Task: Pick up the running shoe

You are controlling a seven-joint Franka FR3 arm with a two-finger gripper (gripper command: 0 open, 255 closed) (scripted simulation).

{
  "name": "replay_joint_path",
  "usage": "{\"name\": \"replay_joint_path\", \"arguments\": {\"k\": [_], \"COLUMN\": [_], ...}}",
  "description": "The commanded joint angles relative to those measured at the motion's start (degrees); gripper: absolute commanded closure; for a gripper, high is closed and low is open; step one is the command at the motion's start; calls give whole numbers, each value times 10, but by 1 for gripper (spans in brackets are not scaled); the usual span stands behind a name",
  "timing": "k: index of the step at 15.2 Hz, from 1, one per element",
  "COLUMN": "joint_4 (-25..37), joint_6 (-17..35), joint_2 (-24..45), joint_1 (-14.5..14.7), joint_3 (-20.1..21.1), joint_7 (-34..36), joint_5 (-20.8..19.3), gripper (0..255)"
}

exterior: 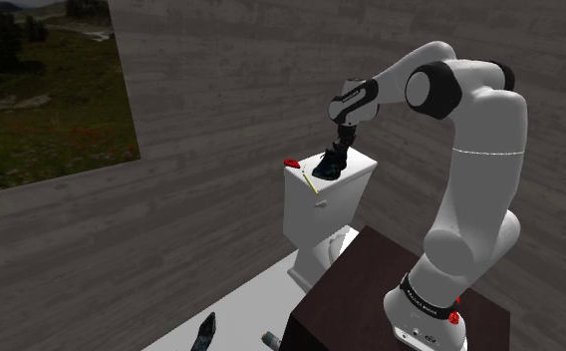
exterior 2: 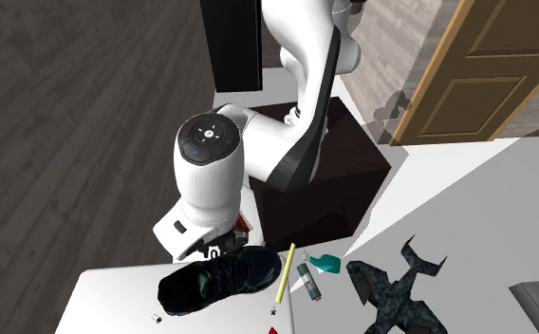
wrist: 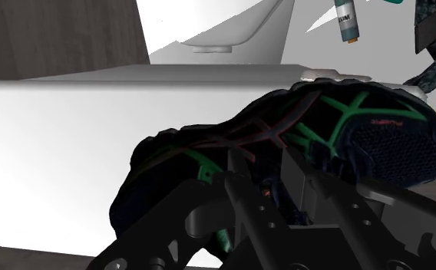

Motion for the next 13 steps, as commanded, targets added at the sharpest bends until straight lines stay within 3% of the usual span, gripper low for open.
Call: {"name": "replay_joint_path", "arguments": {"k": [1,13], "joint_4": [5,36], "joint_6": [-12,-78], "joint_2": [-8,-45], "joint_1": [1,5], "joint_3": [-1,-6], "joint_7": [0,-1], "joint_5": [-2,-11], "gripper": [255,255]}}
